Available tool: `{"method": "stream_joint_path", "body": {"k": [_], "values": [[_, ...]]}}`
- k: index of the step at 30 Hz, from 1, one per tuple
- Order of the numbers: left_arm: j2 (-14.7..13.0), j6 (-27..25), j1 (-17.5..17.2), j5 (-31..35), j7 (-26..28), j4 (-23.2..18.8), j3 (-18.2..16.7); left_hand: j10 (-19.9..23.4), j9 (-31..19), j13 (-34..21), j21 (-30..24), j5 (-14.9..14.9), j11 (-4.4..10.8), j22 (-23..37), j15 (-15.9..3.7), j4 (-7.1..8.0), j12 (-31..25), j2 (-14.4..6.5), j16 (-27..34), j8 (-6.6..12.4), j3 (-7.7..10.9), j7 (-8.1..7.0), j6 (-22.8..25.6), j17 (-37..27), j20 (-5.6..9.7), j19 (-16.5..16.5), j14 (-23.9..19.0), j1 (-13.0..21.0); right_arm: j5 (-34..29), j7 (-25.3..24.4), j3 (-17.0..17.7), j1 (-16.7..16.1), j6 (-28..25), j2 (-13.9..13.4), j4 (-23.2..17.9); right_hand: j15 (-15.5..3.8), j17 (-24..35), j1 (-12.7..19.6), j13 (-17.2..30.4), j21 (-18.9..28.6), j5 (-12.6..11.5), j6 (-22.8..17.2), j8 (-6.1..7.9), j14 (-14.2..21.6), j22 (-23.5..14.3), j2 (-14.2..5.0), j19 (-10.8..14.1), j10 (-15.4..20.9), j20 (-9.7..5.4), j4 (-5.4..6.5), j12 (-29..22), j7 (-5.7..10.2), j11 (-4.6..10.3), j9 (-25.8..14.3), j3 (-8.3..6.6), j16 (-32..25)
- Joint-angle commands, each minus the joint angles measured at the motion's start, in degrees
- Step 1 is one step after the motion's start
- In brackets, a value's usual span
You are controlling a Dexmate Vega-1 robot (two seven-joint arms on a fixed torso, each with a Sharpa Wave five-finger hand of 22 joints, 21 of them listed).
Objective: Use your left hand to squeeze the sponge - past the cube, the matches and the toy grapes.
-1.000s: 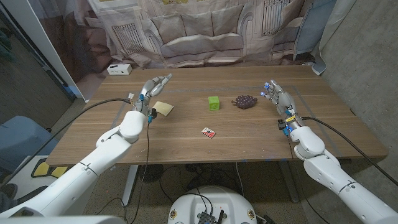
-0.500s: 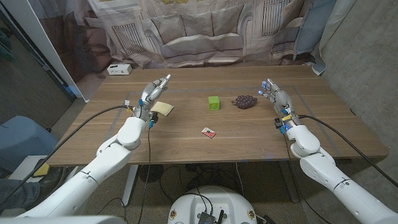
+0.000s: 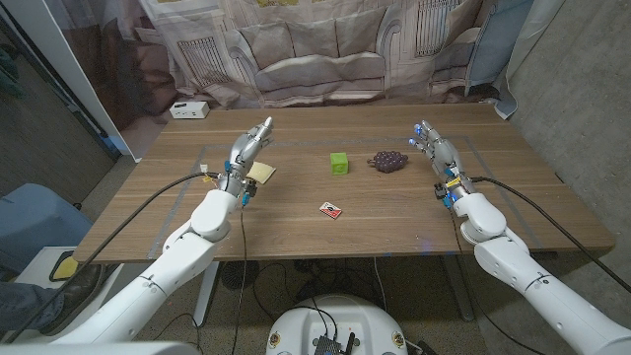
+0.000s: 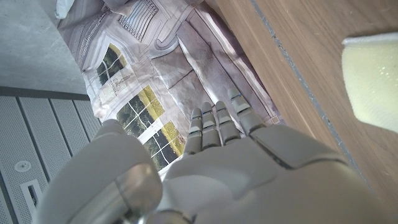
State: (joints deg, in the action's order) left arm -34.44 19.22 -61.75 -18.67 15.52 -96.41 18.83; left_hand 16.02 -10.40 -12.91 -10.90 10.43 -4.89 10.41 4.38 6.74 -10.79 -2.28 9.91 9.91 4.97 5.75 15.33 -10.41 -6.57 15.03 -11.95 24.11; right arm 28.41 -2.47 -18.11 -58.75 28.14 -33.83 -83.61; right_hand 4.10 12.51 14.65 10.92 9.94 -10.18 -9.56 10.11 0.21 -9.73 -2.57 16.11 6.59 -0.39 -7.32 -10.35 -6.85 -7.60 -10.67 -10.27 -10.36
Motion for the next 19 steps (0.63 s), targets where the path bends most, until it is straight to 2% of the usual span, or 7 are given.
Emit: {"method": "stream_joint_path", "body": {"k": [1, 3, 7, 13, 19], "values": [[4.7, 5.9, 1.0, -4.8, -3.3, 7.2, 1.1, -0.5, 0.0, 0.1, 0.3, 0.5, 0.17, 0.0, -0.22, 0.07, 0.0, 0.3, 0.1, -0.04, -0.36, -0.09, -0.5, -0.1, 0.59, -0.7, 0.6, -0.5, 2.5, 5.8, -1.6, 2.9, 1.7, 0.9, 4.7, 0.21, 0.1, 0.0, 0.2, 0.1, -0.2, 1.3, -0.22, -1.3, -0.1, 0.53, -1.0, -1.4, -0.24, 0.07, 0.4, -0.26, -0.12, 0.0, 0.19, 0.1], [5.4, 6.9, 1.3, -6.0, -4.5, 8.8, 1.4, -0.5, 0.0, 0.1, 0.4, 0.5, 0.31, 0.0, -0.25, 0.05, -0.1, 0.3, 0.1, 0.08, -0.39, -0.05, -0.4, -0.1, 1.06, -1.0, 0.7, -0.6, 2.7, 5.8, -1.7, 2.9, 1.4, 0.9, 4.7, 0.4, 0.1, 0.0, 0.2, 0.1, -0.2, 1.5, -0.23, -1.5, -0.1, 0.55, -1.1, -1.7, -0.3, 0.06, 0.4, -0.3, -0.09, 0.0, 0.21, 0.1], [5.5, 6.6, 0.9, -5.0, -3.3, 8.7, 1.6, -0.5, 0.0, 0.2, 0.4, 0.5, 0.29, 0.0, -0.43, 0.01, -0.2, 0.1, 0.2, 0.22, -0.39, 0.01, -0.4, 0.0, 1.72, -1.3, 0.9, -0.6, 2.9, 5.5, -1.8, 2.7, 0.8, 0.8, 4.1, 0.47, 0.0, 0.0, 0.2, 0.1, -0.3, 1.7, -0.16, -1.6, -0.1, 0.55, -1.4, -1.8, -0.1, 0.05, 0.3, -0.39, -0.23, 0.0, 0.22, 0.0], [5.0, 6.4, 0.4, -3.5, -2.4, 8.1, 1.8, -0.5, 0.0, 0.3, 0.4, 0.6, 0.18, 0.0, -0.55, -0.05, -0.3, 0.1, 0.2, 0.35, -0.38, 0.0, -0.3, 0.0, 1.82, -1.6, 1.1, -0.6, 2.5, 4.0, -1.8, 1.9, -0.2, 0.6, 2.8, 0.63, 0.0, 0.0, 0.1, 0.2, -0.3, 1.6, 0.05, -1.6, -0.1, 0.5, -1.5, -1.6, 0.01, 0.06, 0.0, -0.51, -0.44, 0.0, 0.24, -0.1], [5.3, 7.1, 1.1, -4.8, -4.2, 10.1, 2.1, -0.5, 0.0, 0.4, 0.4, 0.6, 0.32, 0.0, -0.6, -0.11, -0.4, 0.0, 0.3, 0.47, -0.37, 0.09, -0.1, 0.0, 1.86, -1.8, 1.1, -0.6, 2.0, 1.5, -1.6, 0.6, -1.0, 0.8, 1.3, 0.64, 0.0, 0.1, 0.1, 0.4, -0.3, 1.4, 0.26, -1.3, -0.1, 0.4, -1.3, -1.2, 0.18, 0.05, -0.3, -0.65, -0.48, 0.0, 0.22, -0.4]]}}
